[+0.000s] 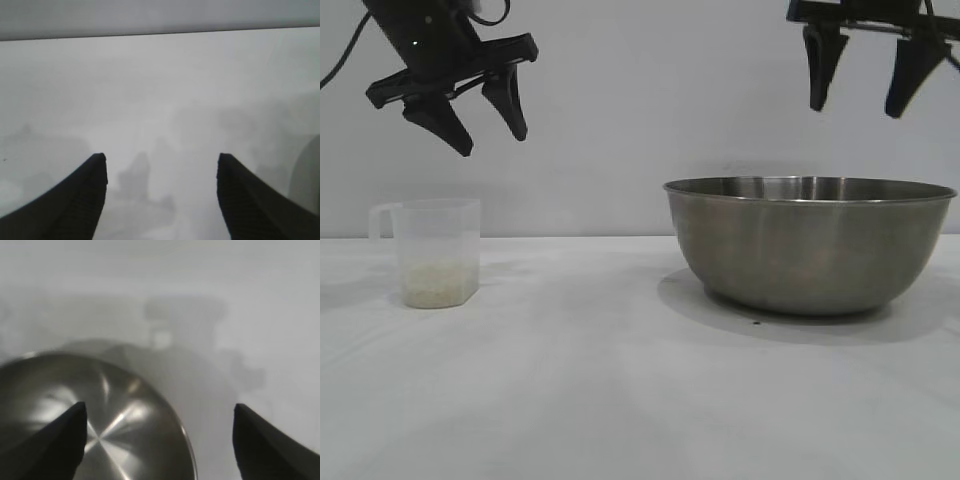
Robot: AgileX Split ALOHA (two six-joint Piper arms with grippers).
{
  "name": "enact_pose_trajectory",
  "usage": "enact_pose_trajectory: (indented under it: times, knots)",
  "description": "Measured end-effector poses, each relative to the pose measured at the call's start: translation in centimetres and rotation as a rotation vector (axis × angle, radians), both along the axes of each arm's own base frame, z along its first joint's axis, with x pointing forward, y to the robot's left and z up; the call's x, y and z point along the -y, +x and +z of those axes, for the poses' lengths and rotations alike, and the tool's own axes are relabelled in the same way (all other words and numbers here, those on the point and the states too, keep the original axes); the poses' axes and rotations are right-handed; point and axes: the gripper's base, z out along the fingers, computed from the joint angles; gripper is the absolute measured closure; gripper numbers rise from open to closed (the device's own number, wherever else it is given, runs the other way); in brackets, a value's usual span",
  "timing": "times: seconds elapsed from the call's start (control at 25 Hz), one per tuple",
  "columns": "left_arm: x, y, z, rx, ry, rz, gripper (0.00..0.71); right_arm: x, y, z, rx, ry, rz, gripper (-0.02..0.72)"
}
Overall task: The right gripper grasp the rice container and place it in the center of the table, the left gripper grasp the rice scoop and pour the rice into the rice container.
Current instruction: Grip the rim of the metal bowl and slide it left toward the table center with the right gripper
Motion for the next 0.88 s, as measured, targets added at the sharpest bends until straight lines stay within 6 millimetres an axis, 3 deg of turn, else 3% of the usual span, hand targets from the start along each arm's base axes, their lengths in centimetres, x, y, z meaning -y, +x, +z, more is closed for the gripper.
enact_pose_trajectory:
  times: [0.36,0.44,0.48,0.56,0.64,0.8,0.88]
  knots:
    - [0.1,0.0,0.0,-0.003,-0.014,0.006,0.294,0.4,-2.4,-4.1,-0.159,-0.032,0.009,0.144]
    - [0.1,0.0,0.0,-0.003,-0.014,0.006,0.294,0.4,-2.4,-4.8,-0.176,-0.036,0.014,0.211]
    - [0.1,0.0,0.0,-0.003,-0.014,0.006,0.294,0.4,-2.4,-5.1,-0.186,-0.037,0.015,0.206]
    - [0.1,0.0,0.0,-0.003,-0.014,0.006,0.294,0.4,-2.2,-6.2,-0.208,-0.041,0.015,0.3]
    - [0.1,0.0,0.0,-0.003,-0.015,0.006,0.294,0.4,-2.1,-7.2,-0.232,-0.044,0.015,0.306]
    - [0.1,0.0,0.0,-0.005,-0.015,0.006,0.294,0.4,-1.8,-8.4,-0.234,-0.047,0.013,0.461]
    - [0.1,0.0,0.0,-0.008,-0.015,0.004,0.294,0.5,-1.7,-8.4,-0.23,-0.047,0.009,0.582]
